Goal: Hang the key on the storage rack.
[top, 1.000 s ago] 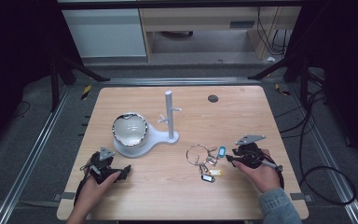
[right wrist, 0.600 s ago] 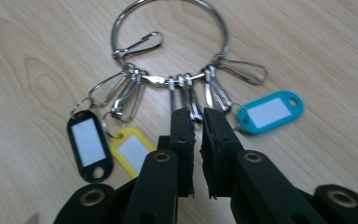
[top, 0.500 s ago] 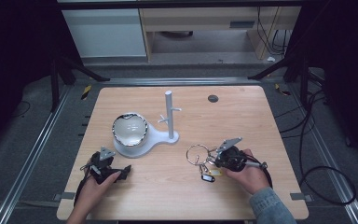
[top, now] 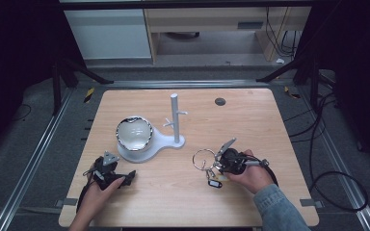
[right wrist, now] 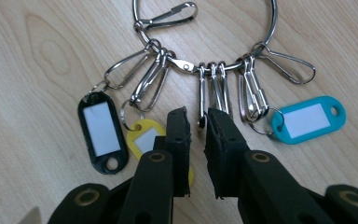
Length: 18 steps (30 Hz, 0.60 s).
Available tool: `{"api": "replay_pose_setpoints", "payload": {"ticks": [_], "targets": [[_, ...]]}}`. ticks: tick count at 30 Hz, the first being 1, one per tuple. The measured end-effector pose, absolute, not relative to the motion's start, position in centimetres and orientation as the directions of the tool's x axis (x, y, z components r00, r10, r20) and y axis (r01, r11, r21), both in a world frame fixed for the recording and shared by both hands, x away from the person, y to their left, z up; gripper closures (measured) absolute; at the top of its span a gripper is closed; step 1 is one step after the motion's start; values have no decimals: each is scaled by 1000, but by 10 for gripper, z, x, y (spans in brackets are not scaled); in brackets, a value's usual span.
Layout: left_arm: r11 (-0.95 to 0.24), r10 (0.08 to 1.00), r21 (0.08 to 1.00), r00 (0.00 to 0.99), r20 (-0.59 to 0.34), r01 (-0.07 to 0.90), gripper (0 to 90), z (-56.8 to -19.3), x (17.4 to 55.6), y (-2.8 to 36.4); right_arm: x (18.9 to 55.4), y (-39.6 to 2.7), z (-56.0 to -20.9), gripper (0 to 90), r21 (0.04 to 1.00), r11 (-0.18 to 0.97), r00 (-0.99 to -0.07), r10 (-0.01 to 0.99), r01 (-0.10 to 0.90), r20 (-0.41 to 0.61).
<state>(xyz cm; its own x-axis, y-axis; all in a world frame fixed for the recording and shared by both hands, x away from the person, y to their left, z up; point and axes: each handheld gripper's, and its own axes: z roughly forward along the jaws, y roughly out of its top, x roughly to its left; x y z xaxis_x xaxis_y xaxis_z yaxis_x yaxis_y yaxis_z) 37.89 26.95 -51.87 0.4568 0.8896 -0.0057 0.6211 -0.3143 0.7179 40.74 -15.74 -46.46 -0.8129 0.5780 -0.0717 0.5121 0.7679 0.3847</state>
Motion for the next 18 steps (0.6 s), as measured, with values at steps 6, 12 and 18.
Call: {"api": "replay_pose_setpoints", "payload": {"ticks": [6,12,18], "targets": [[-315,888,720,459,-6,618,0,-519,379,269,414,-155,-466,809,340,782,-819,571,522,-58],[-316,888,719,460,-6,619,0,-519,379,268,421,-146,-463,825,278,817,-838,541,504,-72],[-318,887,718,463,-7,619,0,-519,379,268,429,-136,-464,828,223,843,-854,515,489,-73]]}}
